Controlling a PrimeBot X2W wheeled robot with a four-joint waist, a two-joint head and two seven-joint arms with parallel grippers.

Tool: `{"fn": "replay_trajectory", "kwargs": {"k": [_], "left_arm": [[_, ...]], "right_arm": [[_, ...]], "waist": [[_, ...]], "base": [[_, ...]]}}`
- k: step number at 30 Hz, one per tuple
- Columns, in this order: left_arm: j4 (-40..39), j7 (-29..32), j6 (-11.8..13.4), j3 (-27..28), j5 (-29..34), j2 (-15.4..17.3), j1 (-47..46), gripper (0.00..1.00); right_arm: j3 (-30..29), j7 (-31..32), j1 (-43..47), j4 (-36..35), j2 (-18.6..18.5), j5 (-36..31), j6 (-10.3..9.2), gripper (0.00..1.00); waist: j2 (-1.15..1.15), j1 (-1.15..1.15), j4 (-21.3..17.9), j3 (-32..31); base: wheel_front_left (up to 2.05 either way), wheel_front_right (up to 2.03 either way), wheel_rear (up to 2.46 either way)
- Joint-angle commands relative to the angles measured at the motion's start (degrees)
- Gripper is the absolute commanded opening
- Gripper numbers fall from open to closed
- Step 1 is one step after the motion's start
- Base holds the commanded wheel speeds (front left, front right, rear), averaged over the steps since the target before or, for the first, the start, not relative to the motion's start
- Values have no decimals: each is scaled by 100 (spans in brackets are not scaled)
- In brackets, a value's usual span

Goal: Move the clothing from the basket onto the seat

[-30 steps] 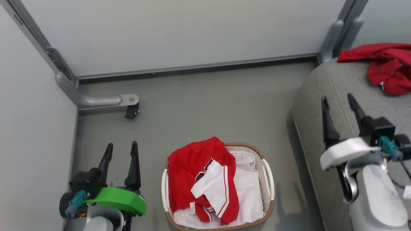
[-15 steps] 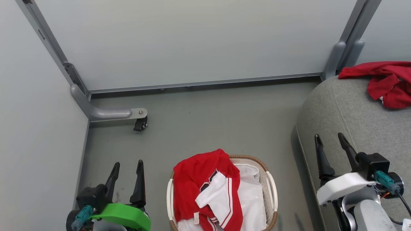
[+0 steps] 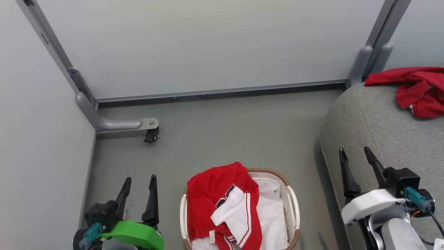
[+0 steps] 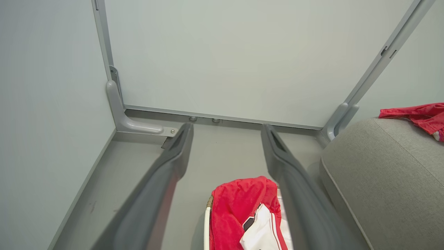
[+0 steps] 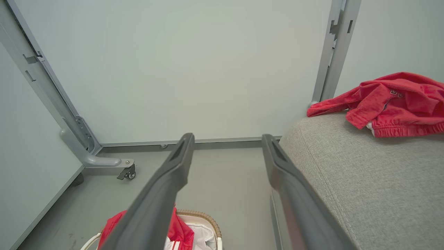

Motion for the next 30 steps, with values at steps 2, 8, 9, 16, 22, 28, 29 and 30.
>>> {"fn": "replay_trajectory", "kwargs": {"k": [2,8,9,16,22,28,29,30], "left_arm": [[17,3,-6,11,-5,6,-44,100],[32,3,-7,3,-4,6,-73,100],[31,3,-7,1,-3,6,-78,100],[32,4,-9,-78,30,6,-160,100],[249,4,-11,-367,-11,5,-482,100],[769,4,-14,-898,99,6,-1062,100],[881,4,-14,-1010,85,6,-1188,100],[988,4,-15,-1106,84,7,-1283,100]], "right_arm": [[8,-14,46,-13,-21,19,-8,100],[38,-14,23,-16,-21,49,-8,100],[44,-14,19,-18,-21,54,-8,100],[69,-14,-56,-57,-20,64,-8,100],[36,-13,-195,-140,-20,17,-8,100],[26,-13,-431,-270,-21,-52,-8,100],[19,-13,-485,-291,-20,-66,-8,100],[23,-13,-525,-315,-20,-77,-8,100]], "waist": [[0,0,9,6],[0,0,18,22],[0,0,19,25],[0,0,21,107],[0,0,8,366],[0,0,-89,848],[0,0,-115,943],[0,0,-140,1034]], "base": [[0,0,0],[0,0,0],[0,0,0],[0,0,0],[0,0,0],[0,0,0],[0,0,0],[0,0,0]]}}
